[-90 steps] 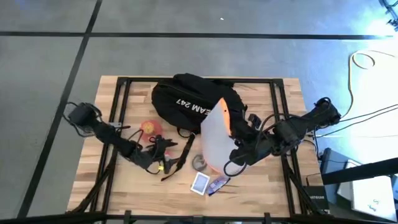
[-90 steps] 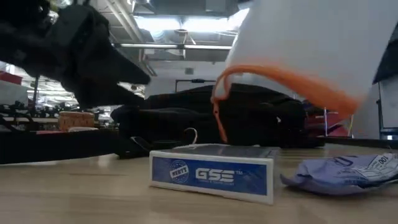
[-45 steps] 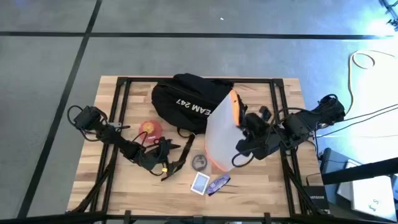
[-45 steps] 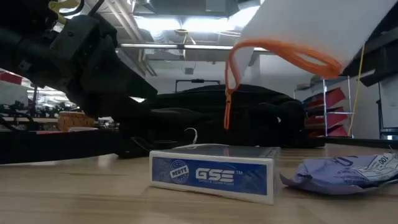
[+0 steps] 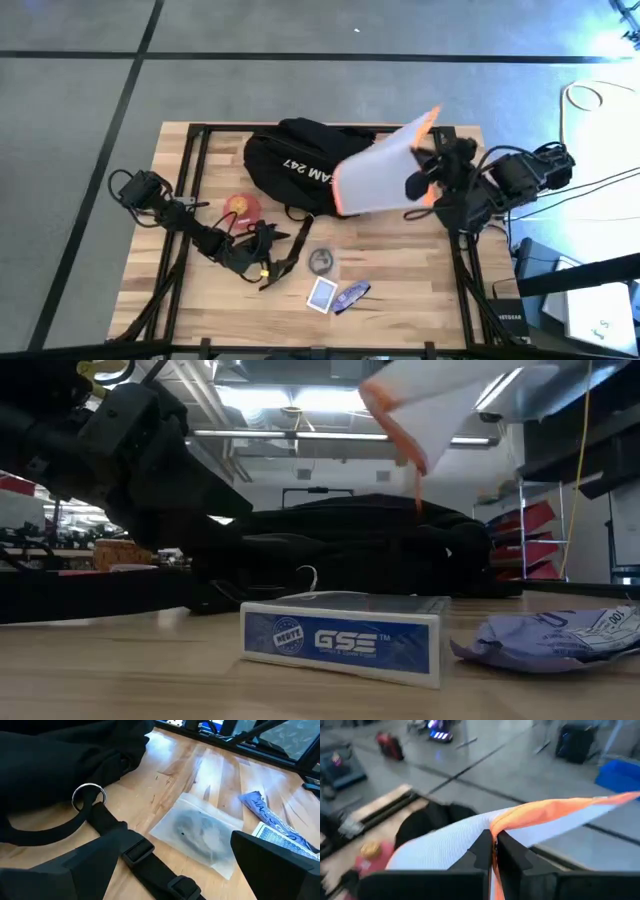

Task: Unpack backpack
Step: Remove the colored items from the transparent white zip bag

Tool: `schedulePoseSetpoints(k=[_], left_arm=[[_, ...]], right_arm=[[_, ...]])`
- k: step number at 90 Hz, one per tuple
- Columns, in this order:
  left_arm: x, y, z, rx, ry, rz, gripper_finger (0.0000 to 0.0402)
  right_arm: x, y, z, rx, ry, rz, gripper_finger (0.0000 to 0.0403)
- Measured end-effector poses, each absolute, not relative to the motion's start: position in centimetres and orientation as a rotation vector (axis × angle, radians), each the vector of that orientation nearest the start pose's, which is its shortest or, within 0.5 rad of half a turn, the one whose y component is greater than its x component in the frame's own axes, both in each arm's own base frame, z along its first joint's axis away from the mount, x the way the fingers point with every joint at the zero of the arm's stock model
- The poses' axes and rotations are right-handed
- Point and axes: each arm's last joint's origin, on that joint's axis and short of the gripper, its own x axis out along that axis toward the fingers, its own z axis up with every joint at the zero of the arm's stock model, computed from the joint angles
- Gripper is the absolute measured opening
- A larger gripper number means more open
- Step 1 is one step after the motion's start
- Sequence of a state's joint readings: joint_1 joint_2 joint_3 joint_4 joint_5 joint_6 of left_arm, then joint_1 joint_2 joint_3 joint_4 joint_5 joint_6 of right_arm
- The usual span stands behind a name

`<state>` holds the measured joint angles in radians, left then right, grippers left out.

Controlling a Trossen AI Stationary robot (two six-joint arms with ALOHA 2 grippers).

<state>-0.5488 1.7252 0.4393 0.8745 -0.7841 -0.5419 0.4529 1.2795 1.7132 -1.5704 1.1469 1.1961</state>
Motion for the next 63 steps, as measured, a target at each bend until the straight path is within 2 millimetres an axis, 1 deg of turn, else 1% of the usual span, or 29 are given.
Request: schedulePoseSetpoints(k=[13,20,26,32,39,50,63], left_arm=[[23.9,-12.2,11.1,-0.28,0.25,0.31,0.0363],[23.9,-12.2,11.1,-0.279,0.251,0.311,0.0363],[23.9,-12.2,11.1,-0.28,0.251,0.311,0.0363],[23.9,-12.2,11.1,-0.279,0.251,0.311,0.0363],[23.9,-12.2,11.1,-0.28,0.251,0.311,0.0363],[23.9,-12.2,11.1,-0.279,0.252,0.311,0.0363],[23.9,-12.2,11.1,-0.282,0.252,0.311,0.0363]], right_arm=[[17.1,4.0,44.3,0.223,0.228,-1.047,0.0],[17.5,3.3,44.2,0.206,0.218,-1.102,0.0],[18.1,2.7,44.0,0.178,0.242,-1.139,0.0],[18.8,2.1,43.6,0.172,0.316,-1.153,0.0],[19.5,1.2,42.7,0.205,0.415,-1.166,0.0],[20.4,-0.4,40.2,0.231,0.606,-1.193,0.0],[20.5,-2.4,37.3,0.277,0.836,-1.214,0.0]])
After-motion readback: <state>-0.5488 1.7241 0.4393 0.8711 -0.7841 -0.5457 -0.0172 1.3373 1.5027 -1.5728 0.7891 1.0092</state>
